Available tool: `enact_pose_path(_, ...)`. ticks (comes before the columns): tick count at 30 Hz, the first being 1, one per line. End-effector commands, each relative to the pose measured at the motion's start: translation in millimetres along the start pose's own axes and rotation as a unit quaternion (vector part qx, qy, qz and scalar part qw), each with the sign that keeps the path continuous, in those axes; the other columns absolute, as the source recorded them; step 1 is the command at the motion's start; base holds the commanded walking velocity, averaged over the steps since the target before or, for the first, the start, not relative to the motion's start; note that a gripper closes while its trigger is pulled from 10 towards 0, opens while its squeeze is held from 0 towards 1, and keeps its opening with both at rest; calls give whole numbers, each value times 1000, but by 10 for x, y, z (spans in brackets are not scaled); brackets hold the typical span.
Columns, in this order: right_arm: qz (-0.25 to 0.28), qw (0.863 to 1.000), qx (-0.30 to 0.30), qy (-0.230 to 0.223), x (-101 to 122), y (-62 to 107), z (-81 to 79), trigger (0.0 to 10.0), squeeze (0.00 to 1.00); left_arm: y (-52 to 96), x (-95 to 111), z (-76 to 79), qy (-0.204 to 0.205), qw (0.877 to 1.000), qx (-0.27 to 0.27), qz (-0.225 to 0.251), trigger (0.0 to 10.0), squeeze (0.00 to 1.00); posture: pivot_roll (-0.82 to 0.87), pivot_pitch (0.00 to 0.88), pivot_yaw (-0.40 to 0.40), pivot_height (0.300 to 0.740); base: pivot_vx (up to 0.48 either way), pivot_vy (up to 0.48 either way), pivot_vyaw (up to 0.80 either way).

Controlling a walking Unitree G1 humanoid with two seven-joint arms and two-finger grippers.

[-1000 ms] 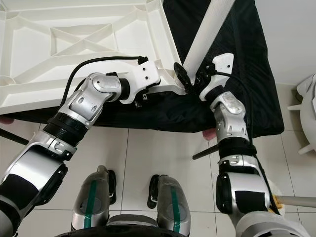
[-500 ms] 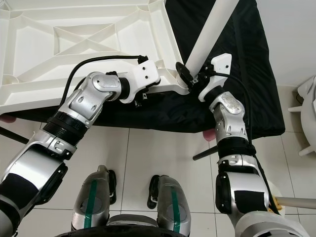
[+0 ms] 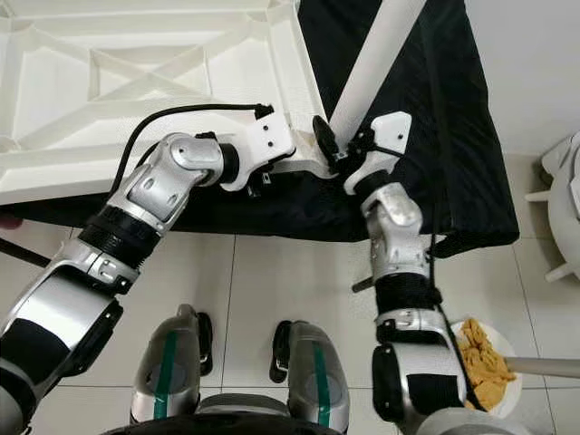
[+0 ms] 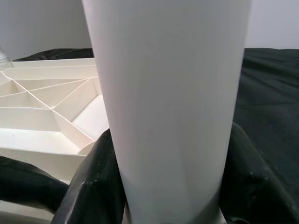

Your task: Building children table

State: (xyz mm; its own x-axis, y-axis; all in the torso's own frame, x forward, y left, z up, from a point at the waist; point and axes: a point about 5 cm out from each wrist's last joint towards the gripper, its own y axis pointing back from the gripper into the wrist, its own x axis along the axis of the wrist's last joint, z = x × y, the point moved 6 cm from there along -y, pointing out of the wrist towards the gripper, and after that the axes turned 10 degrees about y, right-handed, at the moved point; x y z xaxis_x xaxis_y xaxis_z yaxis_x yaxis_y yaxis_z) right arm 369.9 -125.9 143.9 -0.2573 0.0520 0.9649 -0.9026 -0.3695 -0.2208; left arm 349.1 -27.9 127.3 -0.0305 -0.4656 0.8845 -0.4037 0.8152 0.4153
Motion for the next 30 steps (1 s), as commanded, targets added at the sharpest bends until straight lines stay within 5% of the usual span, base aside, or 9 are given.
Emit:
enact_pose_path(1,-9,999,-20,-27,-51,9,-61,10000,0,-17,-16,75,-1,1000,-22,-6,10000,0,35,52,-63,740,0,0,0)
enact_pose_path(16,-13,994,-94,-46,55,22,-327,10000,0,1,-23,61,-6,1000,-23,-9,10000,0,36,59,-64,740,0,0,0)
enact_pose_path(23,-24,993,-105,-43,35,45,-246,10000,0,2,-47,78,-6,1000,-25,-12,10000,0,36,60,-64,740,0,0,0)
enact_pose_path(24,-26,993,-109,-44,28,52,-209,10000,882,2,-49,81,-5,1000,-25,-13,10000,0,37,60,-68,740,0,0,0)
enact_pose_path(26,-28,992,-114,-47,20,59,-170,10000,882,1,-50,84,-5,1000,-26,-13,10000,0,37,60,-68,740,0,0,0)
enact_pose_path(27,-27,992,-115,-46,26,63,-148,10000,1000,2,-60,87,-4,1000,-26,-14,10000,0,35,58,-68,740,0,0,0)
enact_pose_path(30,-26,992,-116,-43,44,70,-114,10000,1000,3,-79,93,-3,1000,-26,-15,10000,0,35,56,-71,740,0,0,0)
